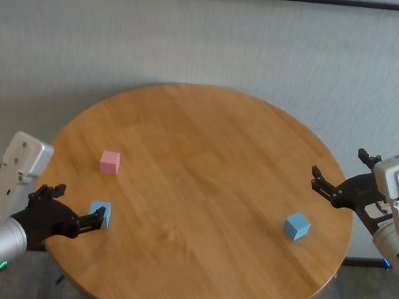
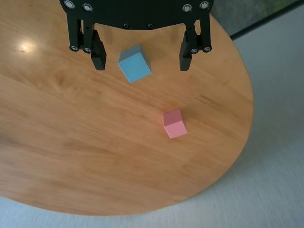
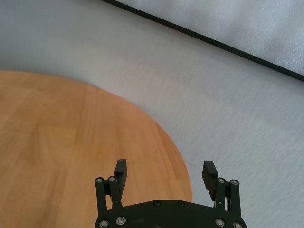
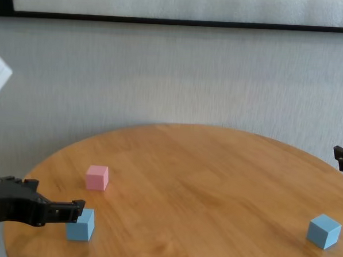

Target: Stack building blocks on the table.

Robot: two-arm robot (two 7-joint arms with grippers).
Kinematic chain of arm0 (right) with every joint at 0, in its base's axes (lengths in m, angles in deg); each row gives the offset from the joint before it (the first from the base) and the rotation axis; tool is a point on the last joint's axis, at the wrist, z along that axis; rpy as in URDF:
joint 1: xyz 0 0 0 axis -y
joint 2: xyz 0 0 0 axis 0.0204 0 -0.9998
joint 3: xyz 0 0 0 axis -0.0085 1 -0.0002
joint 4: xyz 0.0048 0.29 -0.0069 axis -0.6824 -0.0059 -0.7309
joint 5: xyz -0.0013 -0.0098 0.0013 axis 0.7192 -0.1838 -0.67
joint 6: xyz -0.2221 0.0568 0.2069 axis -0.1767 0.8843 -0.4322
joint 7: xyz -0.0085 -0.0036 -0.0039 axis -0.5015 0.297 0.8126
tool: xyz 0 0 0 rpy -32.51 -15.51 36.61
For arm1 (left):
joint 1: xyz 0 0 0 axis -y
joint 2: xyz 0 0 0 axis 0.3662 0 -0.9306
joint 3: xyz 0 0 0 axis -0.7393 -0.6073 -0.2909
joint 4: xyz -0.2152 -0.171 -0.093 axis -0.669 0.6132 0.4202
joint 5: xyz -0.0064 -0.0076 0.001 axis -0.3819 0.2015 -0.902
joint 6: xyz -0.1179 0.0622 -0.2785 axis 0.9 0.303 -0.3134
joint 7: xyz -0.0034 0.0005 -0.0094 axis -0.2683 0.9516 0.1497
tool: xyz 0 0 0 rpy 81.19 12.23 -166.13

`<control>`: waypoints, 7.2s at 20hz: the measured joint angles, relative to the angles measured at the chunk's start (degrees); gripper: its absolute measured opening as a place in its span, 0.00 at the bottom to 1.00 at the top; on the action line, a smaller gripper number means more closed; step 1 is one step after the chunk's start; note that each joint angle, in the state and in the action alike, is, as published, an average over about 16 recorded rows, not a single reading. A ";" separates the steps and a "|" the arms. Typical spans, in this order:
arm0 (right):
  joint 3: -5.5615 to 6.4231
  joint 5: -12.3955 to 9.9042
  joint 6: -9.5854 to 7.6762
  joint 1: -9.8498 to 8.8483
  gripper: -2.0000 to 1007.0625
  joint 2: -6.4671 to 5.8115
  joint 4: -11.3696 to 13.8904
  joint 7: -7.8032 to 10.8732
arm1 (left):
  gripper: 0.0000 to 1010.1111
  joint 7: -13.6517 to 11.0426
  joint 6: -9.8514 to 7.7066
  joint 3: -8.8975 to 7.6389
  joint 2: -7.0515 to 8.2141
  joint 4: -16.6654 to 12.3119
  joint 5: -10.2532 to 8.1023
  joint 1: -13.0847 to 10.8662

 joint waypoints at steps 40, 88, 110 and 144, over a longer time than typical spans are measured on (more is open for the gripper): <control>0.00 0.00 0.00 0.00 1.00 0.00 0.00 0.00 | 0.99 6.30 -13.05 -0.08 -12.53 5.41 5.42 5.01; 0.00 0.00 0.00 0.00 1.00 0.00 0.00 0.00 | 0.83 7.95 -13.22 -2.22 -17.18 11.58 10.49 7.21; 0.00 0.00 0.00 0.00 1.00 0.00 0.00 0.00 | 0.40 6.67 -12.22 -1.96 -16.72 11.16 10.73 7.19; 0.00 0.00 0.00 0.00 1.00 0.00 0.00 0.00 | 0.40 -24.09 -3.27 13.33 -12.44 16.98 20.59 22.90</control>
